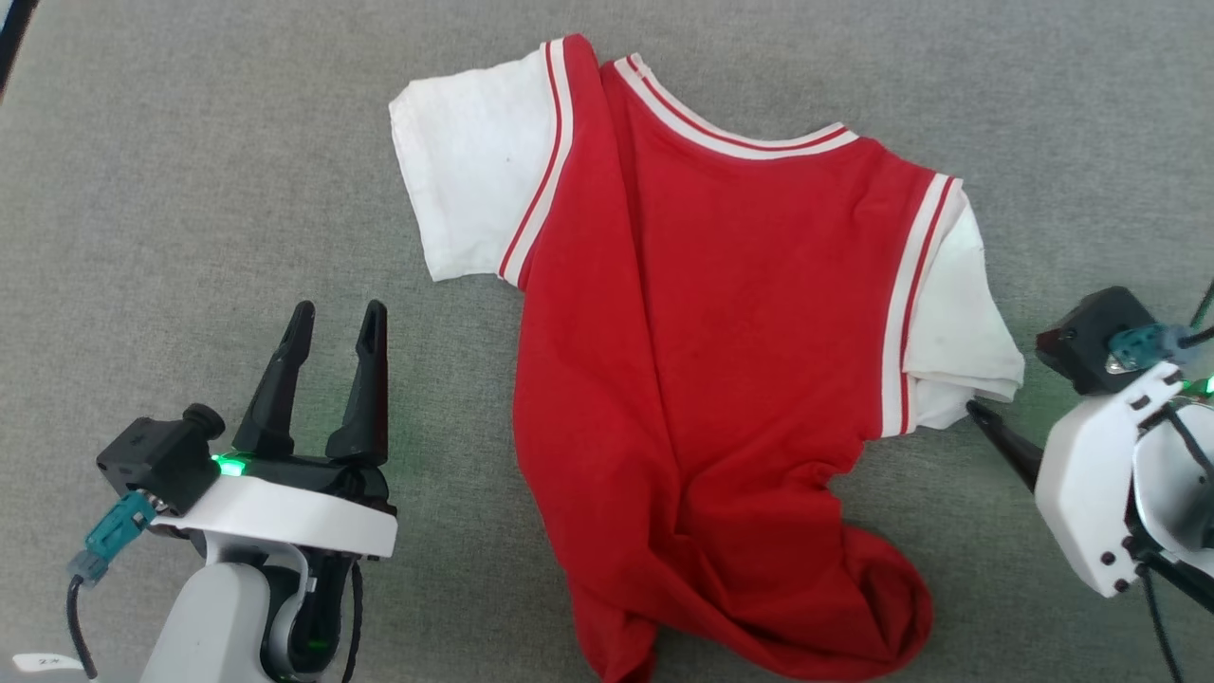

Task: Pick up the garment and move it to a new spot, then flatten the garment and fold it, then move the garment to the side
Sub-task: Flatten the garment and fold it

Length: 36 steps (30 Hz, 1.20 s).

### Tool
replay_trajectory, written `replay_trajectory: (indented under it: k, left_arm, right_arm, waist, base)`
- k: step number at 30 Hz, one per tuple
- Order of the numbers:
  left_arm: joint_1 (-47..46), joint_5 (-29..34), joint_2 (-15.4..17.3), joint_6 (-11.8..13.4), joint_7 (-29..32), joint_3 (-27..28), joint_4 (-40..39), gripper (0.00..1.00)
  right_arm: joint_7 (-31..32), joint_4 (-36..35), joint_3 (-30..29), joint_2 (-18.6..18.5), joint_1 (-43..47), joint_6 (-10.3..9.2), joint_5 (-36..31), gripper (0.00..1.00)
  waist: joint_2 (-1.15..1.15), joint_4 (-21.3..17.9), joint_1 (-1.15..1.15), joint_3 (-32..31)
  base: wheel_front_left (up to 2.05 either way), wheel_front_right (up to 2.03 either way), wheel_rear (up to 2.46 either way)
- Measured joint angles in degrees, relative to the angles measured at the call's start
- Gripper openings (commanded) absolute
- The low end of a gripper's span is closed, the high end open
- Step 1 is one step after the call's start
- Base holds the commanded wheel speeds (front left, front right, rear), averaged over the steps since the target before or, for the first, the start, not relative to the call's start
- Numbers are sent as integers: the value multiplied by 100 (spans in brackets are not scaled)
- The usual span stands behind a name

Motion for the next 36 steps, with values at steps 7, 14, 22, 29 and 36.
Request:
replay_trajectory:
  k: [7,14,22,29,36]
  left_arm:
    - [-113,-160,26,0,0,-79,32,100]
    - [-157,-240,45,0,0,-114,25,100]
    - [-158,-258,101,0,0,-82,27,100]
    - [-155,-245,136,0,0,-77,25,100]
    - [-145,-235,216,0,0,-92,-2,100]
  right_arm:
    - [-158,316,359,41,-264,0,-105,100]
    - [-238,523,447,110,-403,0,-235,54]
    - [-374,671,187,310,-416,0,-314,0]
    - [-746,866,-907,1201,-49,0,-300,0]
    - [-1034,1368,-2506,2903,195,1,-187,0]
  waist:
    - [0,96,0,210]
    - [0,138,0,322]
    - [0,76,0,334]
    - [0,-47,0,274]
    - [0,-176,0,218]
  base:
    - [0,0,0]
    - [0,0,0]
    - [0,0,0]
    - [0,0,0]
    - [0,0,0]
